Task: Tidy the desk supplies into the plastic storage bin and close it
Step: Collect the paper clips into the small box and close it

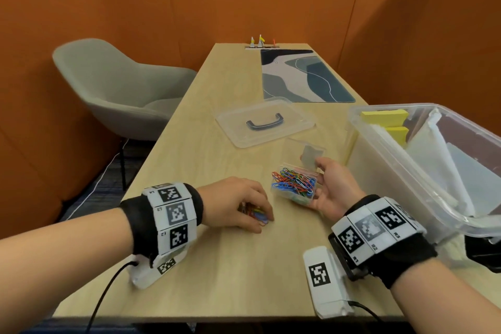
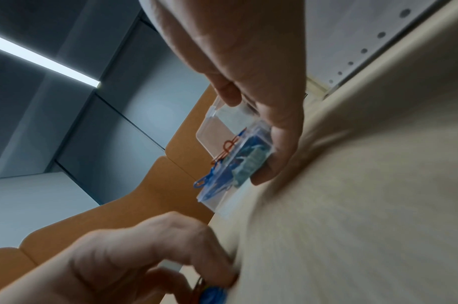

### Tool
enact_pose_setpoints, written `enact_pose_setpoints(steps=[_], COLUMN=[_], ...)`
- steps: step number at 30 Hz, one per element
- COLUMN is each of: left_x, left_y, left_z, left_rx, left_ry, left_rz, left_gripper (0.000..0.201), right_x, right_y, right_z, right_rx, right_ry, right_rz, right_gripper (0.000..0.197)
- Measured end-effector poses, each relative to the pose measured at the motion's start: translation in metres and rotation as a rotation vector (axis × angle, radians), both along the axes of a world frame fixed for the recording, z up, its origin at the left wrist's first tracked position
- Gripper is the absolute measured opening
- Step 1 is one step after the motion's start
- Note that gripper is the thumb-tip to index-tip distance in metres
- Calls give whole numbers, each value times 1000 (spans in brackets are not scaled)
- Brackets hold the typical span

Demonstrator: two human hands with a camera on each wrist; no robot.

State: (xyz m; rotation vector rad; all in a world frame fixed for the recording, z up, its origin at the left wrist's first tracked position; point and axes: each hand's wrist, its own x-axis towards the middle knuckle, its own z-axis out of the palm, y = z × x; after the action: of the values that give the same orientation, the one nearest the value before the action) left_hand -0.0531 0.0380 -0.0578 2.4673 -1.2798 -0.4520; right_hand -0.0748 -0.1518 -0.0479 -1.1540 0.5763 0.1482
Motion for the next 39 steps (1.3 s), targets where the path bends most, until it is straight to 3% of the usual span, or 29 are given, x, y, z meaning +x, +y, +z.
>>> enact_pose_setpoints(steps=[9,14,21,25,34,39], left_x=[8,7,12,13,16,18], left_y=[27,16,-26,-40,-12,-20], left_z=[2,15,58,51,28,25], left_rx=[-18,45,-294,-277,-377,-438], left_ry=[58,28,-93,-106,10,10], left_rz=[198,199,205,187,464,500], left_gripper=[15,13,13,16,13,12], right_x=[-2,-4,-4,-5,1,-1], right_y=[-1,0,6,8,9,13], right_z=[4,4,6,8,8,6], right_rx=[1,-18,-31,1,19,44], right_ry=[-7,1,-6,-18,-134,-168], right_rz=[26,33,79,119,158,194], right_gripper=[33,37,32,26,34,30])
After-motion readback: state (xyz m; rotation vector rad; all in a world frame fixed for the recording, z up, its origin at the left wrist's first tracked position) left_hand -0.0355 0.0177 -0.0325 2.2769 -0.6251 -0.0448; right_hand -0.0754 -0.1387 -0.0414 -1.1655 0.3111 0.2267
